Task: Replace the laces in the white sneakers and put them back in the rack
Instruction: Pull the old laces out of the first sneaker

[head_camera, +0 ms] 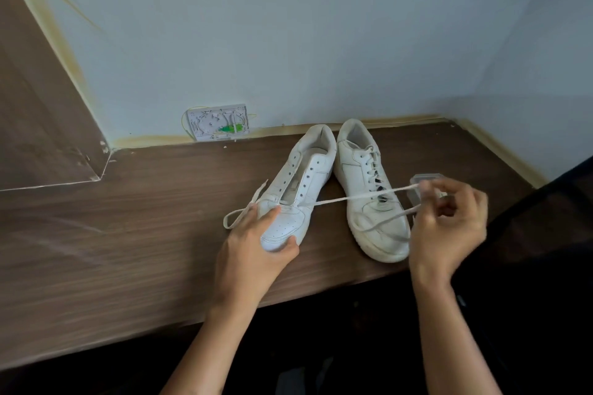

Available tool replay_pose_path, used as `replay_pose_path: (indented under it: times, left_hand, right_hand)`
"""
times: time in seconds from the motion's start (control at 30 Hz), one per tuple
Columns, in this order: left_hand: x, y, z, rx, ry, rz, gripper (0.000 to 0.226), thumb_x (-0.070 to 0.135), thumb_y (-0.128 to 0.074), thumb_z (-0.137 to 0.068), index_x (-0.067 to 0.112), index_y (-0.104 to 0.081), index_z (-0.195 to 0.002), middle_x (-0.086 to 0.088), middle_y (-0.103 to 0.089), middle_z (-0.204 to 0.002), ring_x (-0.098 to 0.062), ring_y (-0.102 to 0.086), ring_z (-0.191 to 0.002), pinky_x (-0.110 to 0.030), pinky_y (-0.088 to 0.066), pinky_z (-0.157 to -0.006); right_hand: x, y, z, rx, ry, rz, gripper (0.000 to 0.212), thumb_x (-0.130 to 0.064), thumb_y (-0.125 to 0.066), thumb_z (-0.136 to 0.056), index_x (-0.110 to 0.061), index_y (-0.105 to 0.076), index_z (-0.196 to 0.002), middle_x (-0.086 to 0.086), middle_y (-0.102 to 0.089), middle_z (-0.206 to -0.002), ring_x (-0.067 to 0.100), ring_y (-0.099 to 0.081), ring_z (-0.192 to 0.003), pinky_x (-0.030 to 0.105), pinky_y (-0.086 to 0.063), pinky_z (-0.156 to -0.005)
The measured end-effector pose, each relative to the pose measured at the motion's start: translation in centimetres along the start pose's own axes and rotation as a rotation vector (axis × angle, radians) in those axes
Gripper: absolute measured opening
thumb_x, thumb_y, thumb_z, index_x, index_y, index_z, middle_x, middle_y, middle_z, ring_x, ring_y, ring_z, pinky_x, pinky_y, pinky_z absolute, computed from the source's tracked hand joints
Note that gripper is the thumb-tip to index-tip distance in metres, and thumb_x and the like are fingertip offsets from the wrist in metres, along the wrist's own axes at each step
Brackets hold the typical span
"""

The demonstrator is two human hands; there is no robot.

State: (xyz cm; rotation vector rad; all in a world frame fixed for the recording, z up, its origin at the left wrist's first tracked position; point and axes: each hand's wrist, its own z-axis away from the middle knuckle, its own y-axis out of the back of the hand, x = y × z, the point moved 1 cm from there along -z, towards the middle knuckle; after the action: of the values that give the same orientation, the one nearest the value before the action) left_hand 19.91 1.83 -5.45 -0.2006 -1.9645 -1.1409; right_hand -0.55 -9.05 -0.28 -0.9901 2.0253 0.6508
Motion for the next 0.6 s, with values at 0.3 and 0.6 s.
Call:
replay_pose_path:
  times: [0.3,0.6]
  left_hand:
    - [0.2,-0.5,0.0,0.022,-0.033,-0.082,0.056,0.043,-0.081,-0.072,0.03,-0.067,-0.125,-0.002,-0.053,-0.144,-0.018,-0.052,-0.13,-0.035,-0.049,-0.095]
    - [-0.1,0.0,-0.3,0.015,0.022,-0.081,0.056,0.054,-0.078,-0.07,0.039,-0.066,-0.123,0.008,-0.055,-0.141,-0.02,-0.05,-0.132,-0.034,-0.043,-0.105]
  right_hand:
    - [-1.5,-5.7,7.7,-0.796,0.321,0.174,0.02,-0.017,-0.063,-0.093,-0.009,-0.066,-0.112,0.005,-0.061,-0.103,0.024,-0.061,-0.089,0.035,-0.052,-0.075]
    - [-0.8,-4.6,4.0,-0.358,0.179,0.095,0.013,0.002,-0.059,-0.087,-0.009,-0.067,-0.088,-0.002,-0.059,-0.084,0.013,-0.053,-0.078,0.015,-0.04,-0.074]
